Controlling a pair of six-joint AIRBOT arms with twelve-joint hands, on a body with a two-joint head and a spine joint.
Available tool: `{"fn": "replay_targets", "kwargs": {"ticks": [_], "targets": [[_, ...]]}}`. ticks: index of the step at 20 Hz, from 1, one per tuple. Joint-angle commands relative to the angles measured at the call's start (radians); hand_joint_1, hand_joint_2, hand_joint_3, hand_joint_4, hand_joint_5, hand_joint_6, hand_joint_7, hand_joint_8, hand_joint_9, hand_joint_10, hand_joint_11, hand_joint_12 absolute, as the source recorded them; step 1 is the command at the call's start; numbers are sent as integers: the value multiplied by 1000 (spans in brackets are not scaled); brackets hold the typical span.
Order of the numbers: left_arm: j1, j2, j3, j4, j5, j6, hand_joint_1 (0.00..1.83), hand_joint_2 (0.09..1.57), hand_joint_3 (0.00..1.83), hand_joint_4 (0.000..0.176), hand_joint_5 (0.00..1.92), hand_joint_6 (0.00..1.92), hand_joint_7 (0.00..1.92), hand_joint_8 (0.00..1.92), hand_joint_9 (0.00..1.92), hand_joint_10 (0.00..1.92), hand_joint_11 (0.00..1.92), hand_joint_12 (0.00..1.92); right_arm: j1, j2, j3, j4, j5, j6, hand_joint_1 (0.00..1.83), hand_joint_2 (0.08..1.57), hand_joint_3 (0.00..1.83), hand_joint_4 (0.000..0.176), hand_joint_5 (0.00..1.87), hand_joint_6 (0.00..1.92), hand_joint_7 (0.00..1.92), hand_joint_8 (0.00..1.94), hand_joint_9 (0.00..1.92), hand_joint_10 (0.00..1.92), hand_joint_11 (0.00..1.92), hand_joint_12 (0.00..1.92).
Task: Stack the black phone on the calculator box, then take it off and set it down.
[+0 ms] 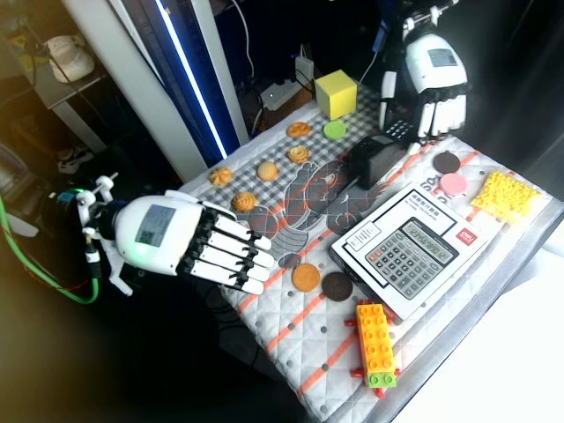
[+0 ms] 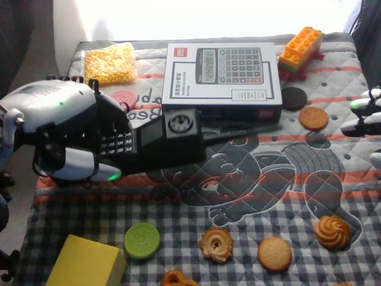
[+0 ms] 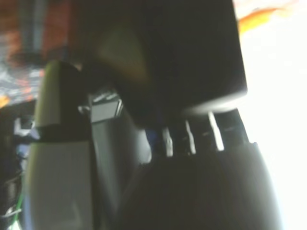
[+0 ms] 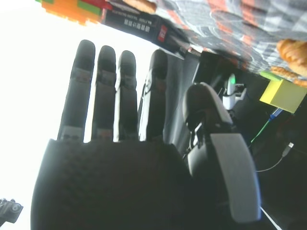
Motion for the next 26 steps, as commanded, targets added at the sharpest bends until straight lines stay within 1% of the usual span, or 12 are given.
{"fn": "replay_targets", "kwargs": {"ticks": [1, 6, 8, 10, 14, 15, 17, 18, 21, 23, 25, 26], "targets": [[-19, 21, -2, 32, -144, -45, 1239, 1095, 0, 0, 1003, 856, 1040, 1020, 1079, 909, 987, 1293, 3, 2, 3, 20, 115, 1, 242, 1451, 6, 81, 659, 0, 477, 2, 427, 1, 379, 153], [-143, 15, 17, 142, -138, -119, 1245, 1090, 2, 0, 1057, 742, 1014, 1087, 1063, 900, 939, 1309, 2, -1, 3, 20, 115, 1, 301, 1460, 0, 67, 666, 1, 470, 1, 424, 5, 389, 167], [-234, -40, 76, 158, -74, -119, 1238, 1077, 1, 8, 1071, 779, 1050, 962, 1048, 709, 846, 1216, 5, -7, 7, 20, 115, 1, 239, 1456, 1, 80, 673, 1, 475, 1, 432, 3, 415, 182], [-298, -102, 141, 161, -10, -119, 1244, 1074, 1, 0, 1043, 803, 1090, 922, 1069, 709, 823, 1281, 9, -13, 10, 19, 115, 1, 225, 1453, 0, 65, 681, 4, 474, 0, 432, 2, 424, 187], [-396, -228, 292, 145, 115, -119, 1245, 1066, 1, 20, 1117, 734, 1052, 919, 1059, 559, 729, 1215, 18, -18, 15, 10, 111, 1, 417, 1458, 0, 66, 662, 1, 480, 3, 422, 3, 375, 174], [-409, -255, 321, 143, 147, -119, 1242, 1067, 0, 28, 1070, 859, 1094, 802, 1099, 466, 749, 1158, 22, -19, 17, 6, 107, 1, 262, 1447, 0, 89, 658, 1, 483, 1, 436, 3, 368, 177], [-426, -314, 383, 143, 199, -119, 1247, 1058, 0, 26, 1081, 846, 1131, 732, 1127, 401, 784, 1039, 30, -24, 20, -1, 95, 1, 302, 1448, 0, 78, 666, 2, 488, 2, 443, 4, 362, 180], [-434, -350, 421, 140, 223, -119, 1257, 1050, 0, 0, 1119, 685, 1128, 833, 1144, 399, 780, 1063, 33, -28, 22, -3, 90, 1, 338, 1444, 0, 71, 662, 2, 481, 2, 445, 3, 359, 185], [-445, -422, 489, 146, 271, -119, 1269, 1069, 1, 0, 1130, 546, 1061, 1055, 1113, 588, 819, 1236, 47, -37, 27, -19, 77, 1, 320, 1436, 0, 73, 658, 2, 468, 1, 432, 1, 370, 200], [-442, -441, 505, 150, 286, -119, 1251, 1088, 4, 0, 1050, 680, 1040, 1074, 1016, 701, 764, 1341, 56, -41, 29, -26, 70, 1, 346, 1437, 0, 74, 664, 2, 455, 1, 431, 1, 377, 218], [-434, -454, 514, 156, 312, -106, 899, 923, 0, 23, 775, 21, 818, 381, 631, 960, 415, 1546, 56, -42, 29, -27, 67, 1, 430, 1428, 0, 72, 677, 0, 470, 0, 453, 0, 279, 418], [-433, -455, 514, 156, 313, -102, 913, 914, 0, 50, 694, 3, 795, 255, 551, 931, 280, 1535, 56, -42, 29, -26, 66, 1, 387, 1432, 2, 70, 677, 0, 475, 0, 448, 0, 262, 431]]}}
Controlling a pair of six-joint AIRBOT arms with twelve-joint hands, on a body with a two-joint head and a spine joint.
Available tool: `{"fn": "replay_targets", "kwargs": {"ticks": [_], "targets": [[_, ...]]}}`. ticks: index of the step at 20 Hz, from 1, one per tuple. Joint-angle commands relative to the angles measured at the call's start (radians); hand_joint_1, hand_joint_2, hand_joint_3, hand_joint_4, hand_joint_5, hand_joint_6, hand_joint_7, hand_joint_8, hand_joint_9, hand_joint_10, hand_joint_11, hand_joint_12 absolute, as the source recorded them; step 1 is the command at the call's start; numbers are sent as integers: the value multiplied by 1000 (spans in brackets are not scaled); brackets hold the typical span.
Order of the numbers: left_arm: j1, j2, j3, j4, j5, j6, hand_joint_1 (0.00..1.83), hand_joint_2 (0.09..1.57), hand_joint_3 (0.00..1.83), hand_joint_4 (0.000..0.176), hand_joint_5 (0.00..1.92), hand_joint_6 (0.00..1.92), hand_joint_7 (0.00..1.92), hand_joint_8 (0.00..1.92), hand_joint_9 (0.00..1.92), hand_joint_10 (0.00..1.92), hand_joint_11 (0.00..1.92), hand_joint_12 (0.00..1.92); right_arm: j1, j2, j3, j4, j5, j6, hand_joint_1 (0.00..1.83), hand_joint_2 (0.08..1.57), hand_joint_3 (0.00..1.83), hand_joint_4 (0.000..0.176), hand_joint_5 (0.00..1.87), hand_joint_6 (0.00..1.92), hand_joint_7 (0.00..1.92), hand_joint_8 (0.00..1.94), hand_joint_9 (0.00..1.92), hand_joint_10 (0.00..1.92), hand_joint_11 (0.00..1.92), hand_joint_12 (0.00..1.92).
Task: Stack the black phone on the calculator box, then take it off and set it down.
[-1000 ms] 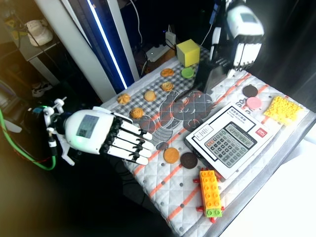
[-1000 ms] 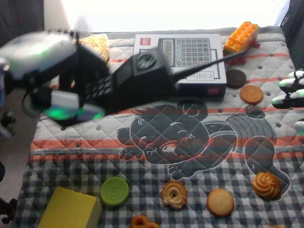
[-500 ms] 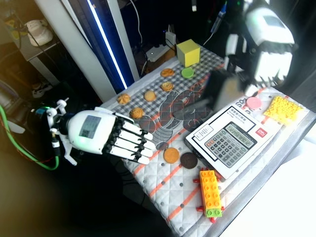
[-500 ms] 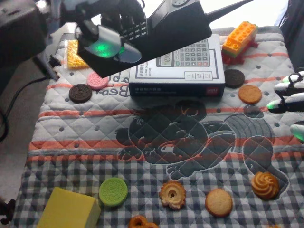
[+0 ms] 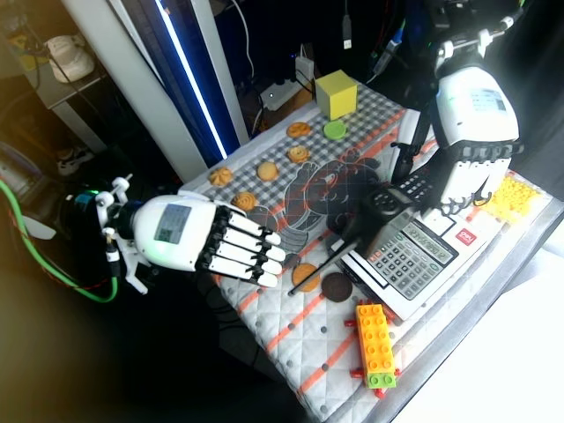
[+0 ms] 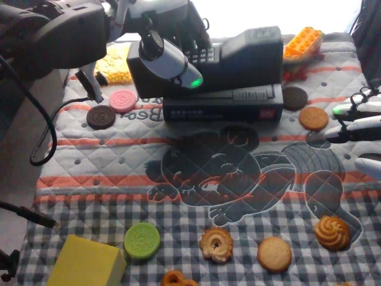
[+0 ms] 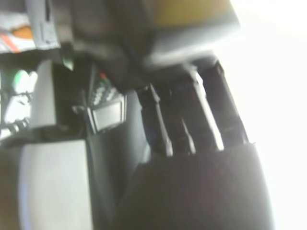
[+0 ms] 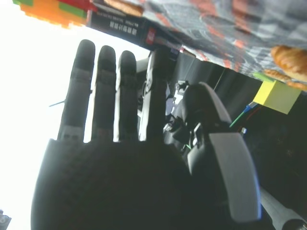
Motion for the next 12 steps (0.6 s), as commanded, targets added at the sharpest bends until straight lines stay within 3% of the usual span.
{"fn": "replay_targets", "kwargs": {"ticks": [1, 2, 3, 5, 6, 7, 8, 9, 12], "targets": [[-5, -3, 1, -20, -106, 26, 881, 917, 2, 76, 606, 1, 736, 202, 482, 902, 185, 1503, 9, 3, 2, 18, 111, 2, 375, 1433, 2, 66, 681, 2, 486, 5, 452, 2, 266, 438], [-1, -7, -1, -51, -106, 68, 872, 898, 0, 93, 547, 0, 703, 162, 456, 891, 132, 1532, 9, 2, 2, 18, 111, 3, 353, 1432, 2, 64, 693, 3, 498, 4, 458, 3, 274, 454], [3, -11, -5, -86, -108, 121, 862, 885, 0, 99, 523, 1, 698, 114, 473, 835, 116, 1531, 9, 2, 3, 18, 111, 3, 403, 1431, 0, 66, 692, 1, 499, 3, 458, 2, 274, 466], [11, -14, -12, -108, -127, 159, 815, 876, 2, 146, 418, 0, 598, 20, 426, 606, 12, 1431, 9, 1, 3, 18, 111, 4, 475, 1425, 0, 64, 681, 0, 477, 0, 457, 0, 298, 487], [15, -14, -15, -118, -141, 159, 813, 883, 0, 153, 383, 0, 556, 3, 409, 488, 2, 1390, 9, 1, 3, 18, 111, 5, 492, 1421, 0, 60, 679, 0, 471, 0, 448, 0, 302, 480], [19, -12, -21, -124, -155, 160, 782, 876, 0, 151, 332, 0, 454, 0, 389, 240, 0, 1186, 9, 1, 3, 18, 111, 6, 449, 1421, 0, 67, 678, 0, 475, 1, 446, 0, 311, 467], [22, -7, -29, -124, -170, 160, 782, 876, 0, 151, 332, 0, 454, 0, 389, 240, 0, 1186, 9, 1, 3, 18, 111, 7, 449, 1421, 0, 67, 678, 0, 475, 1, 446, 0, 311, 467], [24, 4, -45, -124, -193, 160, 690, 867, 0, 167, 245, 5, 288, 6, 251, 42, 0, 816, 10, 1, 3, 18, 111, 7, 445, 1425, 1, 71, 676, 0, 472, 0, 446, 5, 321, 401], [21, 44, -102, -119, -273, 161, 574, 876, 2, 176, 141, 0, 203, 0, 210, 1, 0, 624, 13, -1, 3, 17, 111, 7, 478, 1417, 0, 70, 693, 4, 489, 4, 484, 12, 370, 436]]}}
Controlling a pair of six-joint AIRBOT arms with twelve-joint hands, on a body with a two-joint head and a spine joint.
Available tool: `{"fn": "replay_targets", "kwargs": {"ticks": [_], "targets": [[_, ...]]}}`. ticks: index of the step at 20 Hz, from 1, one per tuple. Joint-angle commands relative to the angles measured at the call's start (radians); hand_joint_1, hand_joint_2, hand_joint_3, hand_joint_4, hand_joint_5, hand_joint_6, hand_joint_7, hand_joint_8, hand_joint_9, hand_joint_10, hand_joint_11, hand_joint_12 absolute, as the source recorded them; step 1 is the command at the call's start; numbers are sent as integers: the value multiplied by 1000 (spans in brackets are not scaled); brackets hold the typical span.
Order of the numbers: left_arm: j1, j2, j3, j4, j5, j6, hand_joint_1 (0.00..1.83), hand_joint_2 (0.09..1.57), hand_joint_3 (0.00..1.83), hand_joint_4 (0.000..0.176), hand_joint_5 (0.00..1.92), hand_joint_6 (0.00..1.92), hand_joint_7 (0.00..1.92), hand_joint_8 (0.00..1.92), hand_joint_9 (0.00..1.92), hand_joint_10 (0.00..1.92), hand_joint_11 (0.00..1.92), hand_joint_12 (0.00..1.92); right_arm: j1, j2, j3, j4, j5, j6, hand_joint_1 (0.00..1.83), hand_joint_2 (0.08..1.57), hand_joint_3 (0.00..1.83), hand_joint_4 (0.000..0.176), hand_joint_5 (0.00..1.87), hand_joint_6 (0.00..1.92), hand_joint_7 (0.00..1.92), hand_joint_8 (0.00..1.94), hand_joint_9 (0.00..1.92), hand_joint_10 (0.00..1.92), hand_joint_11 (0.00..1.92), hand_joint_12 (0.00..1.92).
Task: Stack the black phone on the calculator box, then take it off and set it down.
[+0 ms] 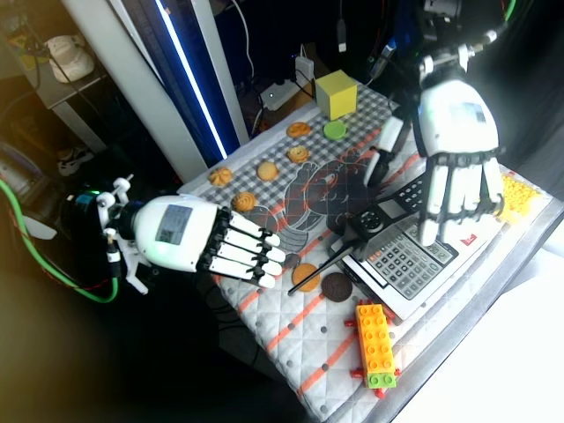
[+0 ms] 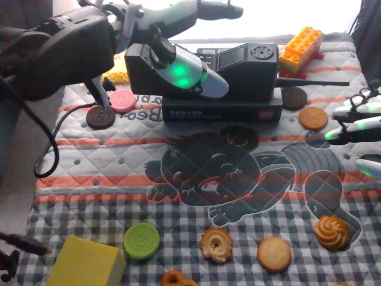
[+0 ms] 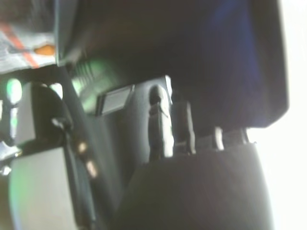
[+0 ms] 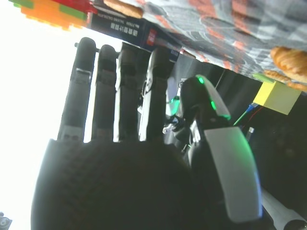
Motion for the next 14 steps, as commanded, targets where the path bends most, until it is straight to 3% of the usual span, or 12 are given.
{"fn": "replay_targets", "kwargs": {"ticks": [1, 2, 3, 5, 6, 8, 9, 10, 11, 12, 13, 14], "targets": [[-13, 21, -16, 7, -167, 1, 561, 863, 0, 176, 138, 0, 211, 2, 261, 13, 0, 709, 13, -1, 3, 17, 116, 4, 470, 1420, 0, 69, 688, 1, 483, 1, 484, 2, 337, 489], [-16, 36, -33, 8, -190, 1, 552, 854, 0, 176, 105, 1, 189, 1, 254, 5, 0, 681, 13, -2, 3, 17, 116, 4, 471, 1423, 0, 55, 690, 1, 482, 1, 469, 0, 310, 493], [-16, 59, -57, 8, -218, 1, 555, 858, 0, 176, 101, 1, 191, 2, 255, 3, 0, 698, 13, -3, 4, 17, 116, 4, 470, 1422, 0, 57, 692, 2, 485, 1, 466, 0, 306, 496], [6, 117, -110, 20, -280, -21, 629, 853, 0, 176, 90, 1, 147, 1, 184, 1, 0, 529, 25, -5, 3, 17, 119, 4, 387, 1434, 3, 64, 674, 2, 477, 1, 473, 1, 274, 582], [25, 147, -141, 34, -308, -41, 625, 860, 2, 176, 79, 0, 136, 1, 171, 0, 0, 493, 28, -5, 3, 17, 127, 11, 402, 1428, 1, 54, 676, 0, 486, 0, 484, 0, 306, 533], [136, 258, -262, 50, -446, -73, 654, 831, 0, 176, 75, 1, 122, 2, 154, 5, 0, 536, 29, 5, -7, 3, 215, 50, 514, 1381, 0, 16, 677, 2, 532, 4, 497, 7, 362, 441], [177, 289, -299, 49, -493, -78, 627, 812, 0, 176, 103, 11, 134, 6, 167, 9, 0, 540, 35, 12, -15, 2, 240, 50, 505, 1373, 0, 53, 658, 0, 524, 0, 519, 11, 383, 440], [239, 341, -359, 48, -572, -102, 629, 835, 0, 172, 108, 7, 119, 3, 132, 5, 0, 491, 44, 19, -21, 0, 273, 50, 451, 1357, 0, 73, 643, 0, 526, 0, 532, 1, 394, 379], [294, 377, -402, 44, -628, -118, 765, 832, 0, 175, 102, 2, 108, 1, 74, 3, 0, 286, 58, 22, -23, 0, 298, 50, 514, 1341, 2, 62, 624, 0, 542, 0, 591, 0, 483, 336], [348, 409, -443, 40, -695, -135, 854, 799, 0, 176, 92, 0, 93, 0, 60, 1, 0, 198, 79, 22, -21, 0, 315, 50, 514, 1336, 0, 63, 615, 1, 529, 0, 550, 0, 444, 223], [387, 429, -470, 36, -739, -149, 817, 807, 0, 159, 97, 1, 91, 0, 40, 0, 0, 104, 102, 21, -17, 0, 321, 49, 555, 1290, 0, 94, 630, 6, 552, 7, 554, 3, 448, 197], [429, 447, -499, 30, -794, -174, 677, 812, 1, 164, 40, 0, 75, 0, 7, 0, 0, 20, 147, 14, -11, -7, 321, 43, 659, 1247, 0, 77, 614, 0, 564, 2, 579, 3, 492, 169]]}}
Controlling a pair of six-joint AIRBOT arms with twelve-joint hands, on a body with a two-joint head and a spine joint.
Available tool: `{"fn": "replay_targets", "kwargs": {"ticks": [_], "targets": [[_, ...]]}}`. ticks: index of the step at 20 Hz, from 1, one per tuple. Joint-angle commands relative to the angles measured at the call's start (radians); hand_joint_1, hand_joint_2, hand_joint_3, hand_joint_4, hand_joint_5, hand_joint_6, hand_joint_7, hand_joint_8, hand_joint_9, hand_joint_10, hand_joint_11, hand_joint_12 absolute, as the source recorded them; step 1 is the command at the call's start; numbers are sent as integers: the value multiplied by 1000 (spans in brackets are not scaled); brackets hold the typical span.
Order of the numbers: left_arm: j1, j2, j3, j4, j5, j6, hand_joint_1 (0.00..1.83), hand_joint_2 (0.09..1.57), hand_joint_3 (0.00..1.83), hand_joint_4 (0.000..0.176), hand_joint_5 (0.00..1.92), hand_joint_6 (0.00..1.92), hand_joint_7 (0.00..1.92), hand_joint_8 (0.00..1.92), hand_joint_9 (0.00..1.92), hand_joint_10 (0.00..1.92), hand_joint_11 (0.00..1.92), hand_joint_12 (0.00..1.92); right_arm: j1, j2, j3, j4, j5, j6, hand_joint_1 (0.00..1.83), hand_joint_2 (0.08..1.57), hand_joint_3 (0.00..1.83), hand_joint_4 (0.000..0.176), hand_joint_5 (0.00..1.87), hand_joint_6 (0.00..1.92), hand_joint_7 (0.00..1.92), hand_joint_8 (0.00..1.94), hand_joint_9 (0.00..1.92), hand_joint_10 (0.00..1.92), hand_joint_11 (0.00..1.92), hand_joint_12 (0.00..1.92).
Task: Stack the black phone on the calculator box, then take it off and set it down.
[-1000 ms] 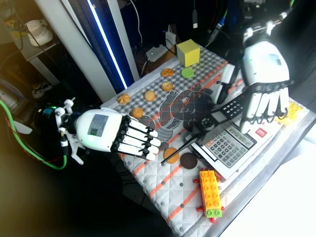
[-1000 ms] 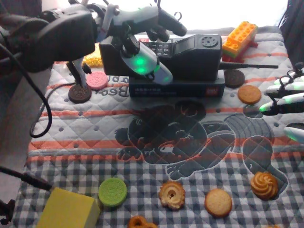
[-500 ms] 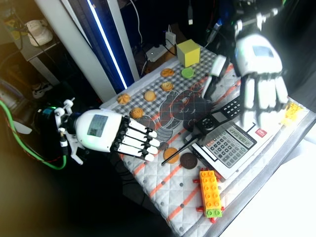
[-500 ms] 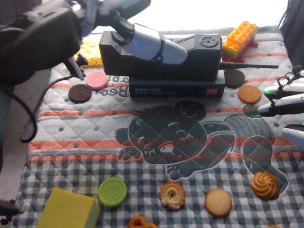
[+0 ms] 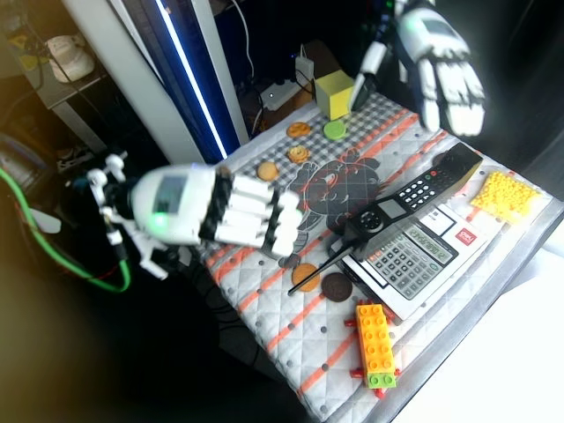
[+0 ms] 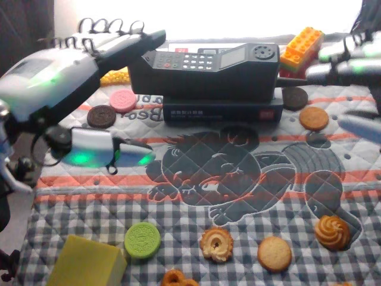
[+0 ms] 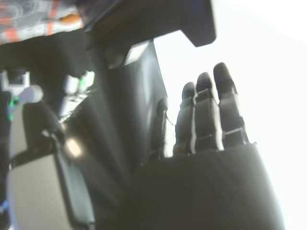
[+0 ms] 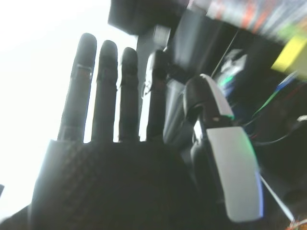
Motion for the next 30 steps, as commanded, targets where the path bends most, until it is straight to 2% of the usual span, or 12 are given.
{"fn": "replay_targets", "kwargs": {"ticks": [1, 5, 11, 14, 18, 20, 21, 22, 24, 27, 29, 30], "targets": [[6, 10, -6, 2, -189, -22, 673, 809, 0, 152, 7, 0, 36, 0, 1, 0, 0, 3, 22, -4, 10, 19, 130, -2, 708, 1197, 0, 113, 593, 0, 535, 0, 521, 0, 425, 130], [128, 29, -26, -25, -289, -205, 687, 758, 0, 143, 1, 0, 6, 0, 0, 0, 15, 6, 202, -92, 95, 9, -40, -1, 701, 1063, 0, 172, 352, 0, 395, 0, 371, 0, 359, 66], [157, 58, -26, -2, -302, -316, 799, 787, 0, 176, 0, 0, 0, 0, 0, 0, 0, 0, 359, -216, 202, -29, -244, 0, 704, 953, 0, 176, 162, 0, 260, 1, 302, 9, 373, 98], [158, 53, -28, -2, -300, -316, 791, 782, 0, 176, 0, 0, 0, 0, 0, 0, 1, 0, 414, -270, 252, -48, -344, 0, 681, 931, 0, 176, 173, 0, 280, 4, 348, 2, 40, 1104], [158, 40, -26, -4, -272, -316, 828, 810, 9, 176, 0, 0, 0, 0, 0, 0, 0, 0, 435, -320, 324, -48, -458, 12, 731, 932, 2, 176, 313, 13, 311, 7, 374, 3, 0, 1123], [158, 39, -26, -5, -268, -317, 828, 819, 11, 176, 0, 0, 0, 0, 0, 0, 0, 0, 435, -330, 341, -48, -471, 42, 857, 962, 2, 97, 529, 12, 534, 17, 565, 33, 166, 1086], [158, 39, -26, -6, -268, -317, 840, 808, 5, 176, 0, 0, 0, 0, 0, 0, 8, 3, 435, -335, 351, -48, -476, 59, 1001, 1013, 4, 22, 706, 19, 806, 37, 812, 61, 426, 1048], [158, 39, -26, -6, -268, -320, 840, 811, 5, 176, 0, 0, 0, 0, 0, 0, 1, 0, 435, -342, 362, -49, -479, 74, 1322, 1025, 0, 0, 977, 516, 1186, 372, 1088, 729, 804, 984], [160, 38, -26, -7, -264, -324, 824, 828, 12, 176, 0, 0, 0, 0, 0, 0, 0, 0, 434, -344, 375, -54, -479, 129, 1305, 1037, 0, 0, 1091, 612, 1251, 639, 1288, 601, 1143, 955], [177, 37, -20, -36, -263, -325, 844, 817, 4, 176, 0, 0, 2, 0, 0, 0, 3, 2, 435, -343, 364, -67, -435, 162, 1270, 1073, 0, 0, 1015, 762, 1165, 841, 1268, 379, 990, 1095], [189, 42, -11, -41, -267, -366, 857, 822, 6, 176, 0, 0, 0, 0, 0, 0, 0, 0, 435, -334, 329, -76, -369, 162, 1387, 1059, 2, 0, 1002, 757, 1158, 651, 1081, 1034, 977, 1050], [196, 46, -1, -34, -276, -426, 856, 834, 11, 176, 0, 0, 0, 0, 0, 0, 0, 0, 435, -301, 299, -76, -317, 162, 1286, 1067, 1, 0, 1000, 832, 1190, 709, 1177, 698, 1054, 1015]]}}
